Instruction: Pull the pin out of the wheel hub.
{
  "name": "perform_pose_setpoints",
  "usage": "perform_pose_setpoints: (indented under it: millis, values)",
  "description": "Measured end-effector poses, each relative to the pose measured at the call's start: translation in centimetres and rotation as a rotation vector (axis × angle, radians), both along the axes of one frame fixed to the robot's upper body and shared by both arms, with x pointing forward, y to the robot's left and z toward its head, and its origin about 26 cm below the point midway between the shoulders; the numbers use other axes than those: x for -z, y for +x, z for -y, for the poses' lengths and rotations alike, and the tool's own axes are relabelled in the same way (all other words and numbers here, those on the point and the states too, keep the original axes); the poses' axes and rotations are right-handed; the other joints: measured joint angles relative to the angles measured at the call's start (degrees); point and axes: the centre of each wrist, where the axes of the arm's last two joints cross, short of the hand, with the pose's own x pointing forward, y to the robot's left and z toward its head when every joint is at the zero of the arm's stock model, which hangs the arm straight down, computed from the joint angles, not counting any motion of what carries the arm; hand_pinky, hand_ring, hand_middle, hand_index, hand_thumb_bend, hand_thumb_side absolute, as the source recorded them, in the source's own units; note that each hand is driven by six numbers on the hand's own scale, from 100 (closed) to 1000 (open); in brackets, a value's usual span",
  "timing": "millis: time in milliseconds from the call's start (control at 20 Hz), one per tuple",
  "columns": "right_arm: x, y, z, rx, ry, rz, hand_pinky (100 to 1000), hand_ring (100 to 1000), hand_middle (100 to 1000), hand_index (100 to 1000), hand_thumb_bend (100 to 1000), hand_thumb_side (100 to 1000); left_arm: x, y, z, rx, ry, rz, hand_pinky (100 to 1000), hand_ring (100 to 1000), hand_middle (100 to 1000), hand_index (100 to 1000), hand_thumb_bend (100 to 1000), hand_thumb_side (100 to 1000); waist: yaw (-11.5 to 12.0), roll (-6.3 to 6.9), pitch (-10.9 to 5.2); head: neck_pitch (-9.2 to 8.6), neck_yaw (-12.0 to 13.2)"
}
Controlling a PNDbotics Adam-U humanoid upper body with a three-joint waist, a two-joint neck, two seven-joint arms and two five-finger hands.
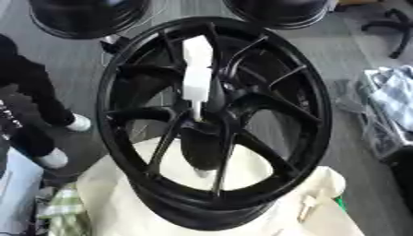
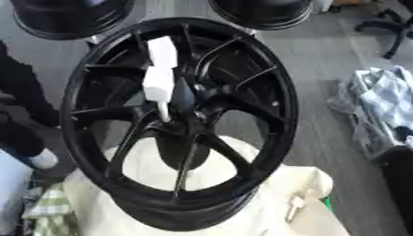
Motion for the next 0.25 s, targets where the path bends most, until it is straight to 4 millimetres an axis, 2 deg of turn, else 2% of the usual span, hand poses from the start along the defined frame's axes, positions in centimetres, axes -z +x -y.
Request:
perform_pose_setpoints:
  millis: [100, 150, 200, 250]
  values:
    - [0.3, 0.2, -0.3, 0.023, 0.129, 0.051, 665, 782, 683, 817, 100, 606, 0.0, 0.0, 0.0, 0.0, 0.0, 0.001, 722, 705, 632, 820, 244, 966, 0.1, 0.0, 0.1, 0.0, 0.1]
    - [0.4, 0.4, -0.6, 0.033, 0.209, 0.084, 664, 782, 683, 817, 100, 619, -0.1, 0.0, 0.0, 0.001, 0.0, 0.003, 722, 705, 632, 820, 244, 966, 0.2, 0.01, 0.12, 0.0, 0.1]
    - [0.4, 0.6, -0.9, 0.037, 0.288, 0.116, 660, 791, 689, 815, 100, 722, -0.1, 0.0, 0.1, 0.002, 0.0, 0.004, 721, 704, 632, 820, 241, 961, 0.3, 0.02, 0.12, 0.0, 0.1]
    - [0.4, 0.8, -1.3, 0.032, 0.364, 0.151, 658, 792, 689, 813, 100, 731, -0.1, 0.0, 0.1, 0.002, -0.002, 0.005, 721, 704, 632, 820, 239, 959, 0.3, 0.05, 0.15, 0.0, 0.1]
